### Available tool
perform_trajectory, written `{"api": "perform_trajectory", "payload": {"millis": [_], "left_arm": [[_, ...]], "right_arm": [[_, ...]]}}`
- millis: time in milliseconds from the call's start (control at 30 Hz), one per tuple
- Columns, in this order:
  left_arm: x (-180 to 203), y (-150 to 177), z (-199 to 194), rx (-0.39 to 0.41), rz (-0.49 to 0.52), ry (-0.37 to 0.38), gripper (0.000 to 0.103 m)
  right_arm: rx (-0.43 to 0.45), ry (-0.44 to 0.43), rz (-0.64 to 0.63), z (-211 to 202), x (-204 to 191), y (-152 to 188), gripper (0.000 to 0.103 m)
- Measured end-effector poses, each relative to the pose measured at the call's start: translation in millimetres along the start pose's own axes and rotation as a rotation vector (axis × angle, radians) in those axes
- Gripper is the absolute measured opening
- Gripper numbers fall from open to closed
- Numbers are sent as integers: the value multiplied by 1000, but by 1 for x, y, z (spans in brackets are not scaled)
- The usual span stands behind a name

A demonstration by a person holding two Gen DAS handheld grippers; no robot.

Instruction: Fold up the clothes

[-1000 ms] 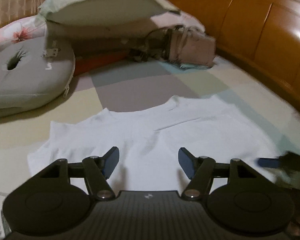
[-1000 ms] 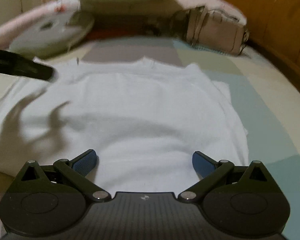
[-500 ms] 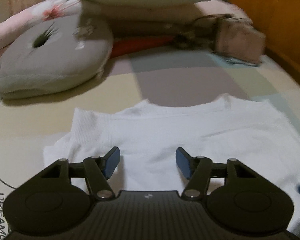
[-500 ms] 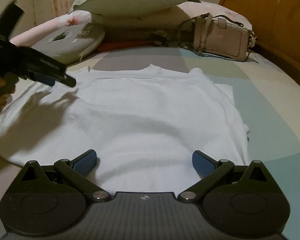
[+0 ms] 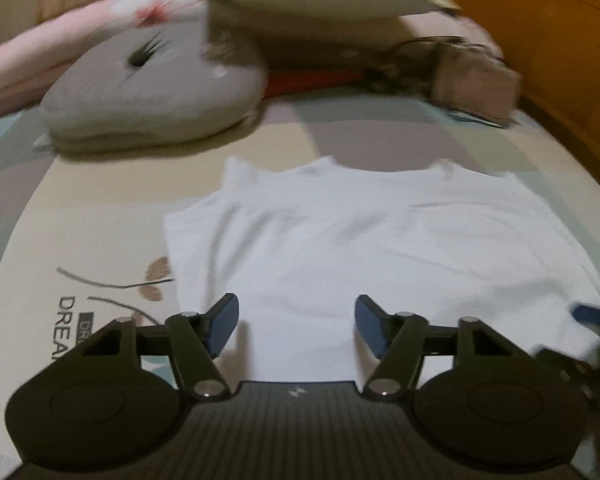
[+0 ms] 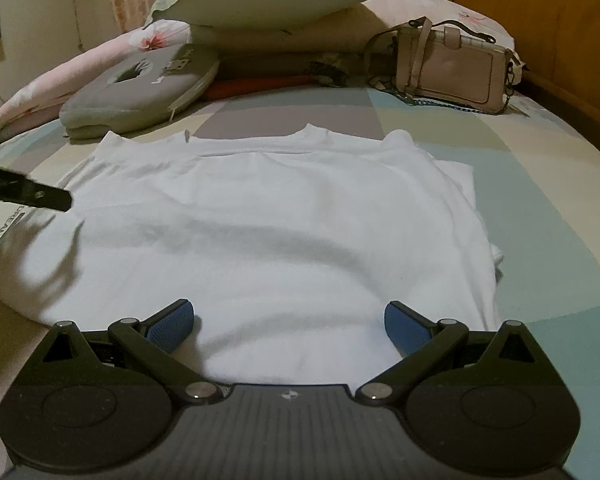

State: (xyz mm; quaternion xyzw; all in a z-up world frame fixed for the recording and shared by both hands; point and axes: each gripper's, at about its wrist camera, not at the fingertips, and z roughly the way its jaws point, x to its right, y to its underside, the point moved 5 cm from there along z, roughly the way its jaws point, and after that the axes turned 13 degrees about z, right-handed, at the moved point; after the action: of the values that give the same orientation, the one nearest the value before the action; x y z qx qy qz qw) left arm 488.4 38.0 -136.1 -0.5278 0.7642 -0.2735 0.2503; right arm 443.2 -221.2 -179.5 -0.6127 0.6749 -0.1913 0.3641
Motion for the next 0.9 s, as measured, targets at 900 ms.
{"api": "perform_trajectory", "payload": {"millis": [900], "left_arm": [[-1,9,31,-141,-91,-56,69]], "right_arm": [[-19,44,-64,-4,-5,3,103]]}}
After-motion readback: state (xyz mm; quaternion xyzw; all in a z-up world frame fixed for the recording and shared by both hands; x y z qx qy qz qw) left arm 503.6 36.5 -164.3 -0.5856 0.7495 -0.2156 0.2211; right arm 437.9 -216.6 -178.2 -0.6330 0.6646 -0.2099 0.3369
